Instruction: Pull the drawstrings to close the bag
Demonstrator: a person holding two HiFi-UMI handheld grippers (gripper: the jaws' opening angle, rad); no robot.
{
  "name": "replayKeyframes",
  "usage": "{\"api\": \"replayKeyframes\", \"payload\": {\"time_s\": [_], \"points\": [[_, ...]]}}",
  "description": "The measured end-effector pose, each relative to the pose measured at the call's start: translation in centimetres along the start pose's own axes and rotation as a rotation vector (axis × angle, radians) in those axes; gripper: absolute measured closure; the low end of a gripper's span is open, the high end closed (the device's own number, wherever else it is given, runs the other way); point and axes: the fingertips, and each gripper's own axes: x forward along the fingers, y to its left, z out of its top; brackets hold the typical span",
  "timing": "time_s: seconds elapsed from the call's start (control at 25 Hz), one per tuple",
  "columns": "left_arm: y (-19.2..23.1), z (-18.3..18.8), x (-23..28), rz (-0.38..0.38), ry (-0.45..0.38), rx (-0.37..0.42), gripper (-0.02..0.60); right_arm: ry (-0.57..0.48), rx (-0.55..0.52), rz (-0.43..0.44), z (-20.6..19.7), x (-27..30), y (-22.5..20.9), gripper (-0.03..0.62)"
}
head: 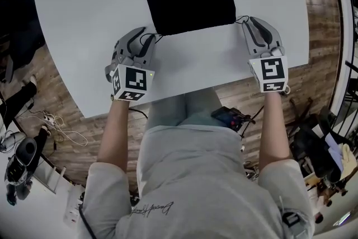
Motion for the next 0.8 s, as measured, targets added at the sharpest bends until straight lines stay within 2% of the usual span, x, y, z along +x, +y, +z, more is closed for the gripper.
{"api": "replayKeyframes", "payload": {"time_s": [0.24, 0.6, 0.8], "points": [[0.1, -0.1, 0.2, -0.022, 0.004, 0.025, 0.456, 0.013, -0.003, -0.002, -0.4, 0.2, -0.1, 0.499], [-0.9, -0.2, 0.3, -0.061, 0.004, 0.007, 0.549, 0.019, -0.018, 0.006, -0.7, 0.4, -0.3, 0.5], [-1.2, -0.3, 0.3, -0.065, 0.006, 0.007, 0.565, 0.025, -0.035, 0.019, -1.0, 0.4, 0.2, 0.502]]}}
